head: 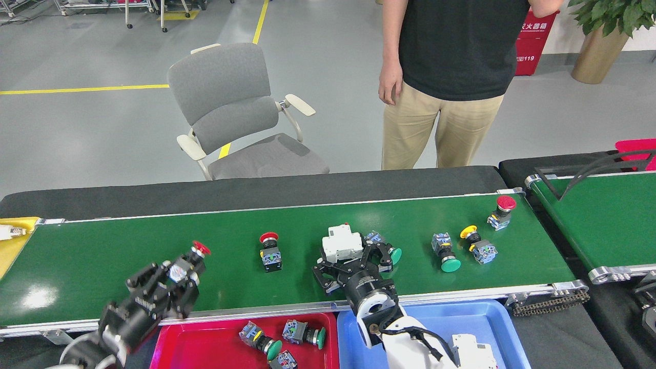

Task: Pick switch part from conveyor to tray
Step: 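Grasp the white switch block with the right gripper, place in blue tray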

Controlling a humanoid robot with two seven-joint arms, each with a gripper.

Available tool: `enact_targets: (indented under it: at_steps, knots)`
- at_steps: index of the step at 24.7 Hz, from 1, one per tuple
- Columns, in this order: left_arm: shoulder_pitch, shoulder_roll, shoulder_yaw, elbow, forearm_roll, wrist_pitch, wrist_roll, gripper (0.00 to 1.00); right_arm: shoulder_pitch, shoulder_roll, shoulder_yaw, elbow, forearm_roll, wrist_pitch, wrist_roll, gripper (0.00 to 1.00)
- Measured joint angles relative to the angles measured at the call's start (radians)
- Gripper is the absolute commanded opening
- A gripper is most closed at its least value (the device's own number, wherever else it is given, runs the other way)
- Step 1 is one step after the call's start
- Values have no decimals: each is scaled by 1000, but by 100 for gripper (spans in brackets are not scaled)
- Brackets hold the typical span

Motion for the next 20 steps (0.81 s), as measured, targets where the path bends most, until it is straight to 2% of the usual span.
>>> enact_targets:
  at_steps: [1,2,4,5,6,7,8,11,16,20]
  knots:
    - [59,-12,8,-43,-1,-17,-9,88,39,-45,-14,-82,-1,-17,0,10]
    - [101,-27,12,-66,-3,-29,-22,97,92,-90,-36,-165,-1,-33,-1,11]
    - [139,-66,16,-81,-4,-40,-34,99,210,-161,-78,-287,-1,-76,-1,16]
    - [145,-81,17,-85,-4,-32,-37,99,268,-188,-96,-329,-1,-97,-1,25]
    - [149,-88,21,-88,-4,-12,-39,99,319,-208,-112,-362,-1,-119,-4,44]
    - [153,-91,34,-90,-2,13,-40,99,372,-221,-126,-382,-1,-130,-10,76]
    - [157,-95,56,-91,-1,37,-41,99,411,-225,-133,-390,-1,-140,-14,100]
    - [169,-107,127,-101,8,140,-44,100,476,-226,-136,-402,-1,-150,-32,100]
    - [173,-125,203,-105,20,449,-36,99,492,-224,-160,-420,-1,-156,-40,99]
    - [174,-125,201,-107,20,539,-34,99,498,-178,-226,-421,-1,-47,-42,99]
